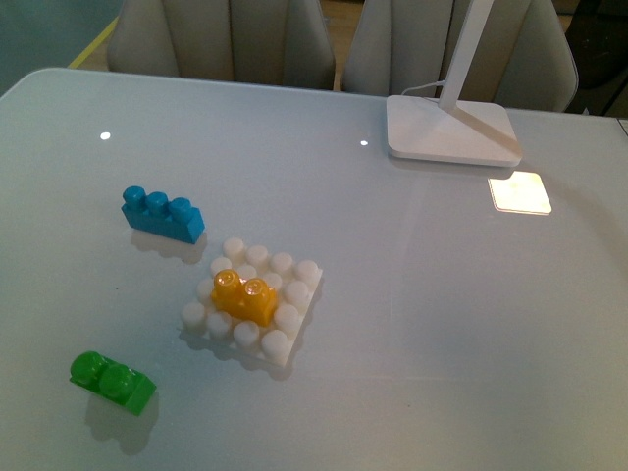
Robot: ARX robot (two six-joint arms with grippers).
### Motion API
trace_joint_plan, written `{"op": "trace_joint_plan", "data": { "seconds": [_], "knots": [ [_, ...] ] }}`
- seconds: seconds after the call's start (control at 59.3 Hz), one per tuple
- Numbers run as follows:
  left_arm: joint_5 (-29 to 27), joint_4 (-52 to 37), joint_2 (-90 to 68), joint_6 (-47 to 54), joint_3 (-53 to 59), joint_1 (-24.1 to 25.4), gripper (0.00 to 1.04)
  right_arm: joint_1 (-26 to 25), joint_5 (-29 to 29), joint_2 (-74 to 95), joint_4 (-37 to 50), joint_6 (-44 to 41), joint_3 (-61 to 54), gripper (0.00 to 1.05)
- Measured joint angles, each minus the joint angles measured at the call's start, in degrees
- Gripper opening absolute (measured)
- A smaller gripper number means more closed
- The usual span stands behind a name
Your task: Insert yellow block into base center
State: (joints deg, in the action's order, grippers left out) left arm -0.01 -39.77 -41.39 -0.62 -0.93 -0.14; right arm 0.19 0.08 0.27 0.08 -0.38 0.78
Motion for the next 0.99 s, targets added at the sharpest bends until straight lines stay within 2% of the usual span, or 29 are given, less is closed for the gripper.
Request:
{"op": "trace_joint_plan", "data": {
  "seconds": [0.438, 0.994],
  "knots": [
    [-0.02, 15.21, 16.63, 0.0, 0.22, 0.0, 0.03, 0.0, -0.02, 0.0, 0.0, 0.0, 0.0, 0.96],
    [0.0, 27.02, 28.72, 0.0, 0.22, 0.0, 0.03, 0.0, 0.0, 0.0, 0.0, 0.02, 0.0, 0.96]
  ]
}}
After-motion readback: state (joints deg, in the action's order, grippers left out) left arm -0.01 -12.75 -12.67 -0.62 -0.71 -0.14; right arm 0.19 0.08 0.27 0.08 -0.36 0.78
